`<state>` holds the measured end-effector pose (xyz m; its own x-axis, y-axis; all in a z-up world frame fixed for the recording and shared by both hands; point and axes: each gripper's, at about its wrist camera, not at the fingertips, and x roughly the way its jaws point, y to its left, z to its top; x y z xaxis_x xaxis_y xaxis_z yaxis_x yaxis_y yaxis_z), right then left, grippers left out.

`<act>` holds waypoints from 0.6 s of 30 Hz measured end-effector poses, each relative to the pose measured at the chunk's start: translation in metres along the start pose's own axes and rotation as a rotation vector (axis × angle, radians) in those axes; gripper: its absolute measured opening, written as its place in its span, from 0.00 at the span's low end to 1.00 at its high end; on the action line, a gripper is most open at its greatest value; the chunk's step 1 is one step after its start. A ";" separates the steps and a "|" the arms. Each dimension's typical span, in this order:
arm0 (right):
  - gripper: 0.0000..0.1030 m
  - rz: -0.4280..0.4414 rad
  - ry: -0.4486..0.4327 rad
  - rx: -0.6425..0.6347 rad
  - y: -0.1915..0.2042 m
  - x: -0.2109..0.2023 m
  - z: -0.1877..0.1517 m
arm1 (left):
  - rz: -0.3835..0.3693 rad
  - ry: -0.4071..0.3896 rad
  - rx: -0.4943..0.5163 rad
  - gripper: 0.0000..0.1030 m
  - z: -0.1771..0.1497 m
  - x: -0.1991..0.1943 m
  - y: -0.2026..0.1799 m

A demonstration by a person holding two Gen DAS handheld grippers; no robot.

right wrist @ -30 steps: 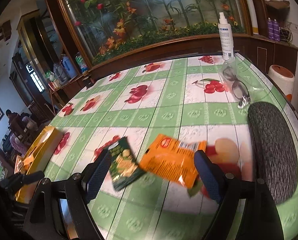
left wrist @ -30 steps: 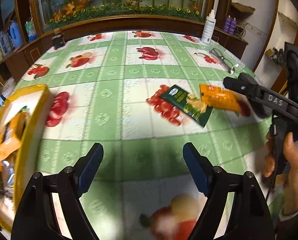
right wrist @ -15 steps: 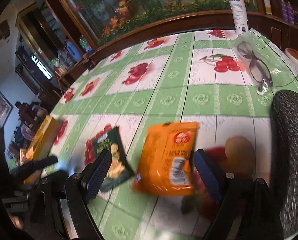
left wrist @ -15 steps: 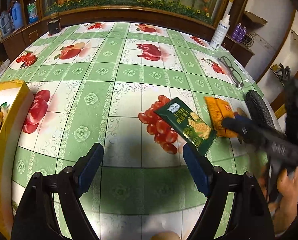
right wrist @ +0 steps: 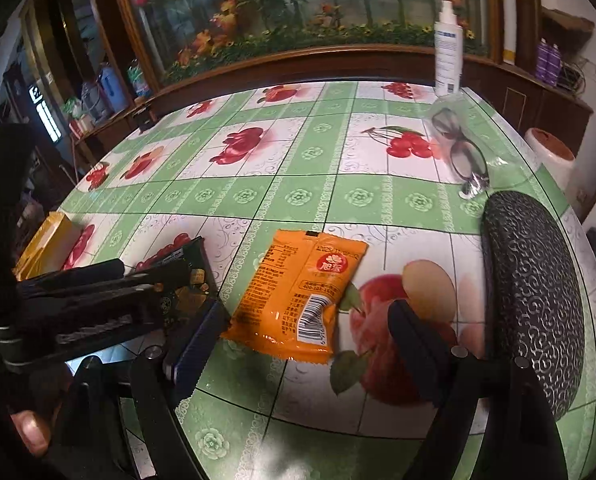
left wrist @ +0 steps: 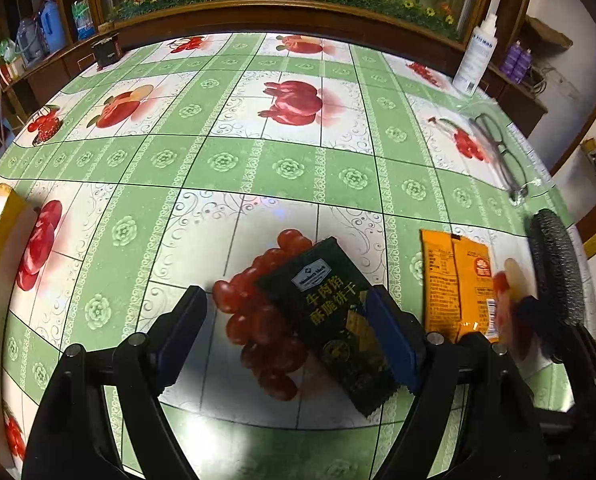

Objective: Organize snacks
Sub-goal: 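Grasp the dark green cracker bag with the left tool while the right tool grasps the orange snack bag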

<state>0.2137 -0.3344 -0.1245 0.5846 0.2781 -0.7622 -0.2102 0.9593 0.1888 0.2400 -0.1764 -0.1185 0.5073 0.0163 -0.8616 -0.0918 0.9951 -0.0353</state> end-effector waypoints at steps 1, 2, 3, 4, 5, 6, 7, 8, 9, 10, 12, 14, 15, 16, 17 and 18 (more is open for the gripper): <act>0.84 -0.005 0.003 0.001 -0.001 0.000 0.000 | 0.005 -0.007 -0.003 0.82 0.000 0.001 0.001; 0.84 -0.001 0.002 0.007 -0.002 0.000 0.000 | 0.019 -0.013 -0.003 0.83 -0.001 0.000 0.002; 0.84 0.014 -0.002 0.018 -0.004 -0.001 0.000 | 0.026 -0.018 0.001 0.85 -0.002 0.000 0.002; 0.84 0.019 -0.008 0.026 -0.005 -0.002 0.000 | 0.031 -0.022 0.010 0.87 -0.002 0.000 0.003; 0.84 0.014 -0.013 0.027 -0.006 -0.003 0.001 | 0.045 -0.028 0.024 0.92 -0.003 0.000 0.003; 0.84 0.010 -0.017 0.026 -0.006 -0.004 0.002 | 0.061 -0.035 0.036 0.98 -0.003 0.001 0.005; 0.84 0.012 -0.016 0.028 -0.006 -0.004 0.002 | 0.075 -0.043 0.045 1.00 -0.004 0.000 0.007; 0.84 0.017 -0.016 0.031 -0.006 -0.004 0.002 | 0.076 -0.048 0.050 1.00 -0.006 0.000 0.013; 0.84 0.023 -0.018 0.034 -0.006 -0.005 0.002 | 0.068 -0.050 0.055 1.00 -0.008 -0.001 0.017; 0.84 0.021 -0.018 0.035 -0.005 -0.004 0.002 | 0.063 -0.052 0.059 1.00 -0.009 -0.002 0.023; 0.84 0.020 -0.020 0.039 -0.003 -0.003 0.003 | 0.047 -0.047 0.064 1.00 -0.012 -0.004 0.035; 0.84 0.024 -0.013 0.042 0.001 0.001 0.004 | 0.019 -0.049 0.080 1.00 -0.016 -0.006 0.045; 0.84 0.021 -0.014 0.038 0.004 0.003 0.005 | 0.003 -0.050 0.084 0.99 -0.018 -0.007 0.051; 0.84 0.015 -0.014 0.032 0.007 0.004 0.005 | -0.009 -0.047 0.083 0.99 -0.019 -0.008 0.057; 0.84 0.010 -0.013 0.026 0.010 0.005 0.006 | -0.022 -0.045 0.076 0.95 -0.020 -0.008 0.061; 0.84 0.001 -0.012 0.022 0.014 0.008 0.007 | -0.042 -0.041 0.064 0.93 -0.020 -0.009 0.066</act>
<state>0.2209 -0.3189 -0.1236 0.5935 0.2797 -0.7547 -0.1935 0.9598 0.2035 0.2121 -0.1129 -0.1232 0.5444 -0.0224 -0.8385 -0.0158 0.9992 -0.0370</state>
